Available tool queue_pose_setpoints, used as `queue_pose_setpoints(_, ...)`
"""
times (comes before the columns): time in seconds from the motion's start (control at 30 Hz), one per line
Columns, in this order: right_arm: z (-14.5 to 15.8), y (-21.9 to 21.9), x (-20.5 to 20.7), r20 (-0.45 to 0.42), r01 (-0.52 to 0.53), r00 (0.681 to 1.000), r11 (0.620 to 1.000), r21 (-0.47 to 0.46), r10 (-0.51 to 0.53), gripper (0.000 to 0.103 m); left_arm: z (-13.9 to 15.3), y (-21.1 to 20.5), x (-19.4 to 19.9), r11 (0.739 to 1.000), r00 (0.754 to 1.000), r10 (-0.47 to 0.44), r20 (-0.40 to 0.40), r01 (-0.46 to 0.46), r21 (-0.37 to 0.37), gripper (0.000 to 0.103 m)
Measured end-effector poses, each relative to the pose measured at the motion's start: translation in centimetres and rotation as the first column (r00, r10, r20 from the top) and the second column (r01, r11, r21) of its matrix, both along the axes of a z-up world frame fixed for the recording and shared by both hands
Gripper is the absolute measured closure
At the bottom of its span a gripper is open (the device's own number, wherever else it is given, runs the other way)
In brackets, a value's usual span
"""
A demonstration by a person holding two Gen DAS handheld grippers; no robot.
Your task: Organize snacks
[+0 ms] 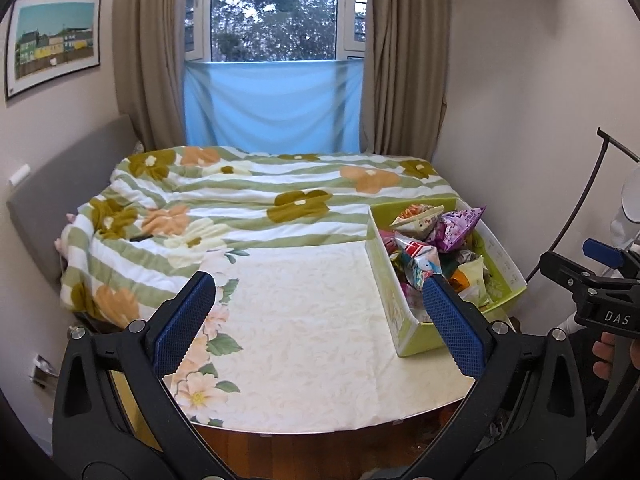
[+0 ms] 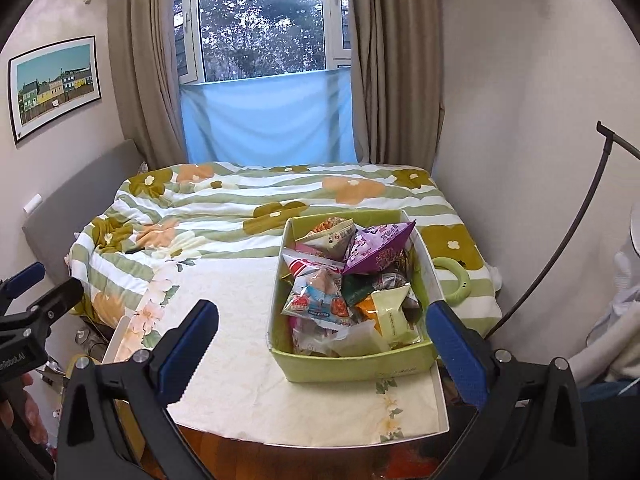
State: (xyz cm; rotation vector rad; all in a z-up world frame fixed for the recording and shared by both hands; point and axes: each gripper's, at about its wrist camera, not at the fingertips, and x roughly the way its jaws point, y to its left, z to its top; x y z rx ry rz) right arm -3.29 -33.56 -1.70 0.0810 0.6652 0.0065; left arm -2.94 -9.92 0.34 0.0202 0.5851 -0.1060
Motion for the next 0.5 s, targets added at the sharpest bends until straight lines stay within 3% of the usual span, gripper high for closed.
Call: queue_pose_setpoints(0.5,0.25,0.74,-0.61,0.011,0.011,1.000,1.000,-0.013,-0.011,0.000,-0.38,0.01,-0.46,1.000,1.000,-0.012,0.007,0.012,-0.005,0.000)
